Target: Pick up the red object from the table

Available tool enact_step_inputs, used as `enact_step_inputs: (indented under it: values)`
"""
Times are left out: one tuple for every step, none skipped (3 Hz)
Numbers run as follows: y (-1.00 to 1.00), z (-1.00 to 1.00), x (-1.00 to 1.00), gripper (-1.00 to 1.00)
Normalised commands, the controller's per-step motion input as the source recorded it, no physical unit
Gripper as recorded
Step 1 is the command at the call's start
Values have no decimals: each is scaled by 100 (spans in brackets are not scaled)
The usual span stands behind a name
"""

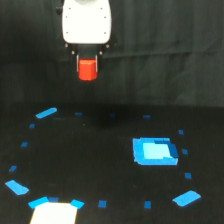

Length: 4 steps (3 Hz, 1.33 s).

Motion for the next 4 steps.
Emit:
enact_step_inputs:
  values:
    - [9, 44, -4, -94]
    - [-30, 100, -5, -99]
    - [17, 77, -8, -97]
    - [-14, 89, -7, -88]
